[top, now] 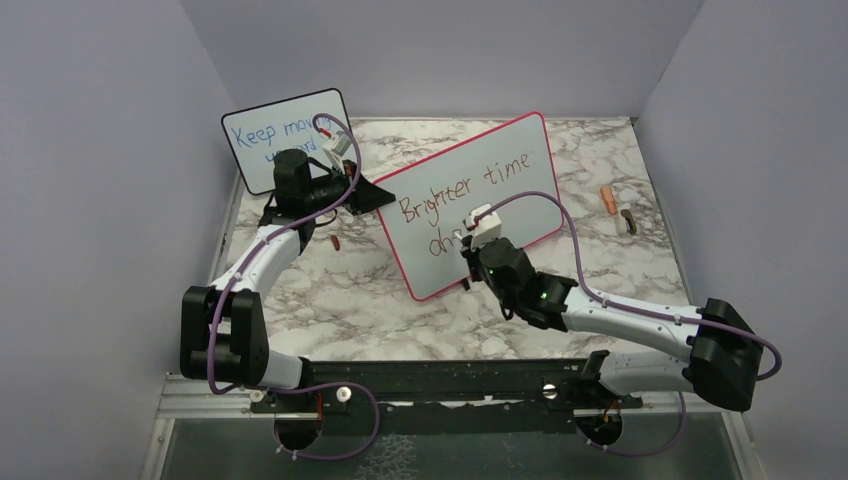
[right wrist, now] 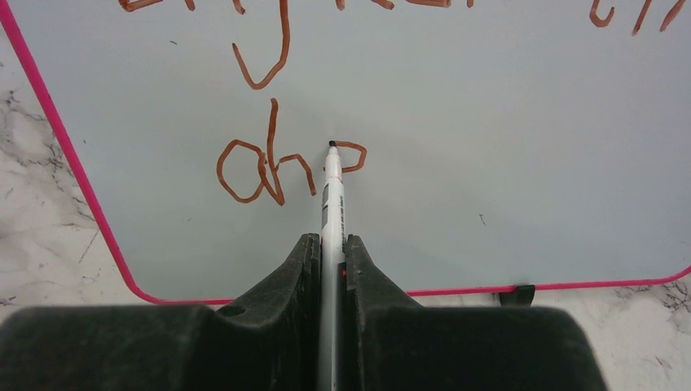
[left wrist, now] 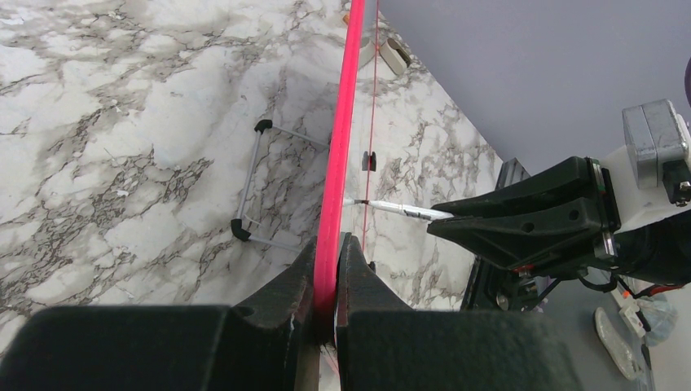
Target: Write a sentence on the whiteboard
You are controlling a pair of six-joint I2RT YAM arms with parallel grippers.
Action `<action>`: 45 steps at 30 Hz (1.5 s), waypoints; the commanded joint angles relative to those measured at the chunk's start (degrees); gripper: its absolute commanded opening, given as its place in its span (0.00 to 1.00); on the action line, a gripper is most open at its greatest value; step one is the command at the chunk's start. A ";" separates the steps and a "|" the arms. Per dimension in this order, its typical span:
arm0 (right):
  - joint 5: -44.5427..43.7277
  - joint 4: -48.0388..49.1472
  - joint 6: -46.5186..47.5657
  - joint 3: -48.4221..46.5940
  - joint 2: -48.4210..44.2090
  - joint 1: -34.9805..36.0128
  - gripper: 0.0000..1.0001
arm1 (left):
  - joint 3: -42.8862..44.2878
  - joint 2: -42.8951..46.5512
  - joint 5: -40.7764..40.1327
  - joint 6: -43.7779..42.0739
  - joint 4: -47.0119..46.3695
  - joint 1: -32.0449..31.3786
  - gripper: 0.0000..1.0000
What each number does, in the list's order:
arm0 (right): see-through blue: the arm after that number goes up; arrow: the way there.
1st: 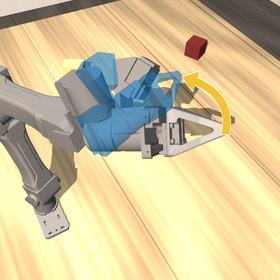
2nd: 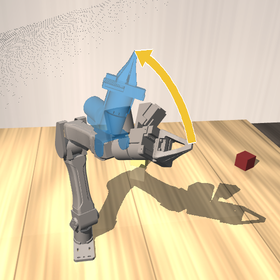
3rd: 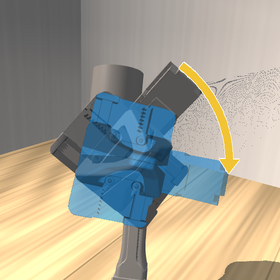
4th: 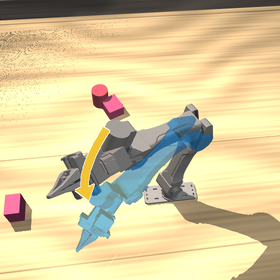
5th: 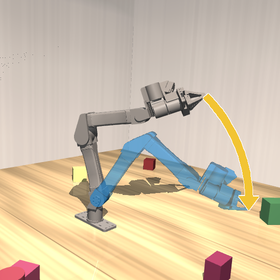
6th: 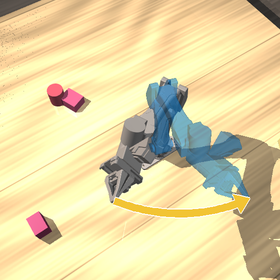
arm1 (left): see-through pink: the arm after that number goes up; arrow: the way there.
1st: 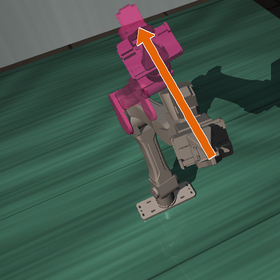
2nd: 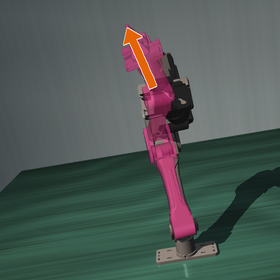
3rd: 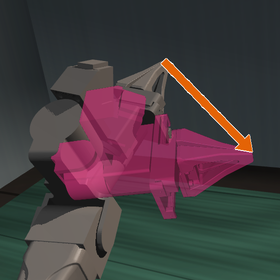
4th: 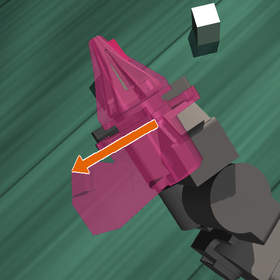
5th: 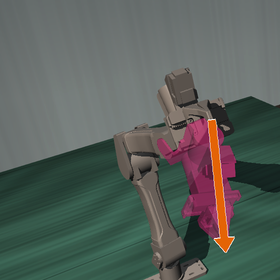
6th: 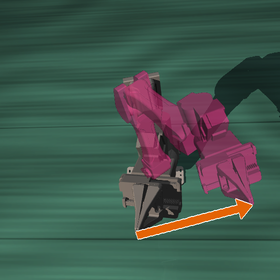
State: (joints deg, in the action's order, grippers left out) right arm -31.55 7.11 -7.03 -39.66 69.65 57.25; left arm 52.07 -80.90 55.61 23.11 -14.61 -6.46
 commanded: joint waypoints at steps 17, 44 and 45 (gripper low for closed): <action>3.72 -7.02 -3.91 1.70 -1.04 -0.30 0.01 | -0.57 -1.99 -6.84 -4.92 5.17 -0.22 0.00; -4.16 -5.27 -3.20 2.99 -3.30 -0.30 0.01 | -0.55 -1.94 -6.84 -5.09 5.37 -0.21 0.00; -3.87 -4.97 -3.02 2.96 -3.74 -0.30 0.01 | -0.57 -1.90 -6.84 -5.16 5.38 -0.22 0.00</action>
State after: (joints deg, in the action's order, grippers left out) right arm -33.47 1.56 -10.52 -37.19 67.68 57.25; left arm 52.12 -80.90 55.61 23.07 -14.50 -6.46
